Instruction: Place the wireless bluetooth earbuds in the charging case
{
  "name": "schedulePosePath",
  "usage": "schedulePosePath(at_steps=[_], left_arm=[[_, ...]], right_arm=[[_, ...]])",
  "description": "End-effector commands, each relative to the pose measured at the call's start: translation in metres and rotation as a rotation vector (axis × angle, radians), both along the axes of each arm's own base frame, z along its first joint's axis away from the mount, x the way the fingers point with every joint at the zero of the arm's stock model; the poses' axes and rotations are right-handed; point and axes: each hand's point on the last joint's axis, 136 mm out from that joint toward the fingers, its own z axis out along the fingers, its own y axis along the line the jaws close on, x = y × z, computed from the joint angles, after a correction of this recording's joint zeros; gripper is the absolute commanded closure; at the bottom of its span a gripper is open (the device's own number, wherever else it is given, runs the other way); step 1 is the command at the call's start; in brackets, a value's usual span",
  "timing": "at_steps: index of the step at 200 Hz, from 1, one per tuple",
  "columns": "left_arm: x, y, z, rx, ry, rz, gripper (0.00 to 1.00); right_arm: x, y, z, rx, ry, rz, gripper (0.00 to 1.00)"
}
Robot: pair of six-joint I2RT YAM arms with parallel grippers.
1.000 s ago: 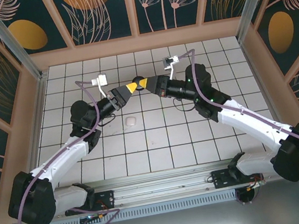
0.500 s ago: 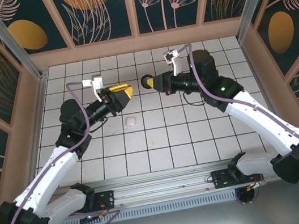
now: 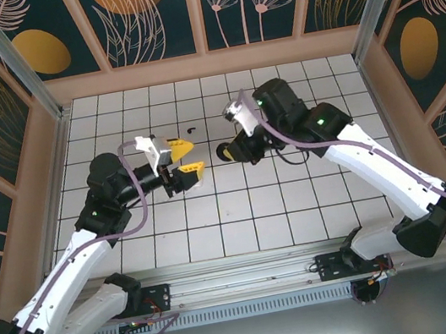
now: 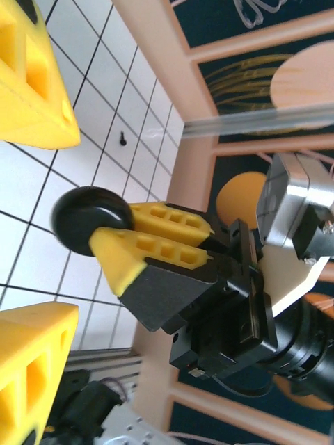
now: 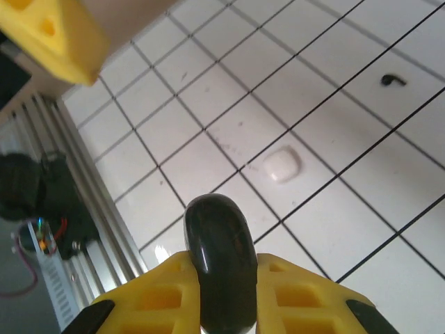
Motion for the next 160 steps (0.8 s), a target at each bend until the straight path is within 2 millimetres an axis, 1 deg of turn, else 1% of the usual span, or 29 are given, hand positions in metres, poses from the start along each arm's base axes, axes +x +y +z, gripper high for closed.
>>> schedulePosePath(at_steps=[1, 14, 33, 59, 81, 98, 132, 160], left_arm=[[-0.017, -0.008, -0.011, 0.038, -0.046, -0.132, 0.42], [-0.021, -0.011, -0.015, 0.040, -0.027, -0.173, 0.42], [-0.027, -0.014, -0.022, 0.052, 0.002, -0.229, 0.42], [-0.029, -0.016, -0.039, 0.095, 0.066, -0.264, 0.44], [-0.028, -0.017, -0.047, 0.108, 0.099, -0.265, 0.45], [-0.026, -0.018, -0.049, 0.109, 0.123, -0.261, 0.46], [-0.021, -0.022, -0.052, 0.104, 0.168, -0.259, 0.52], [-0.022, -0.026, -0.052, 0.102, 0.184, -0.277, 0.58]], right_arm=[[-0.011, 0.002, -0.003, -0.082, -0.046, 0.065, 0.89], [-0.015, 0.006, -0.009, -0.104, -0.051, 0.094, 0.88], [-0.019, 0.010, -0.009, -0.109, -0.063, 0.122, 0.88], [-0.018, 0.013, 0.002, -0.104, -0.127, 0.129, 0.89], [-0.021, 0.016, 0.014, -0.074, -0.172, 0.145, 0.90], [-0.025, 0.018, 0.018, -0.064, -0.196, 0.167, 0.90], [-0.035, 0.017, 0.013, -0.074, -0.210, 0.218, 0.90], [-0.040, 0.018, 0.019, -0.045, -0.237, 0.239, 0.89]])
